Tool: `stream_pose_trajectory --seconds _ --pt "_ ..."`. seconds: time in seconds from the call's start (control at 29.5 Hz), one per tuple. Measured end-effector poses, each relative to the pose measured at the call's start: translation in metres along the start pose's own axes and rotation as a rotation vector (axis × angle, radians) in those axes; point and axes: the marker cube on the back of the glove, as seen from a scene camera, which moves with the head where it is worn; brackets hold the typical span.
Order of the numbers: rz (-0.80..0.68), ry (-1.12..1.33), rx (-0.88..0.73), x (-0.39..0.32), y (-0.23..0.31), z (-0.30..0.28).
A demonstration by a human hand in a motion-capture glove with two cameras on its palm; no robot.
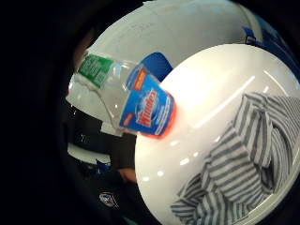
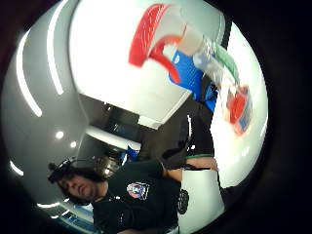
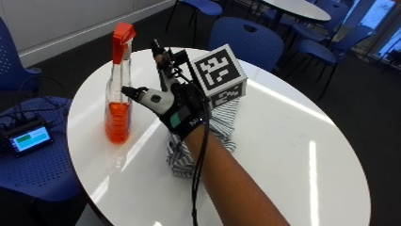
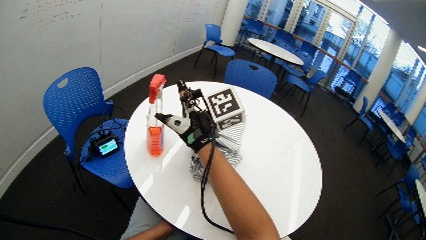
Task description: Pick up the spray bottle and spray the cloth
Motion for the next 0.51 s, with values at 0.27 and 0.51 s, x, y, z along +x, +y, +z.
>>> stream_pose_trajectory --seconds 0.27,0.51 --pt "-0.148 0.035 -0.101 -0.043 0.033 -0.005" --pt "-0.293 0.165 -0.255 -0.071 0.068 0.002"
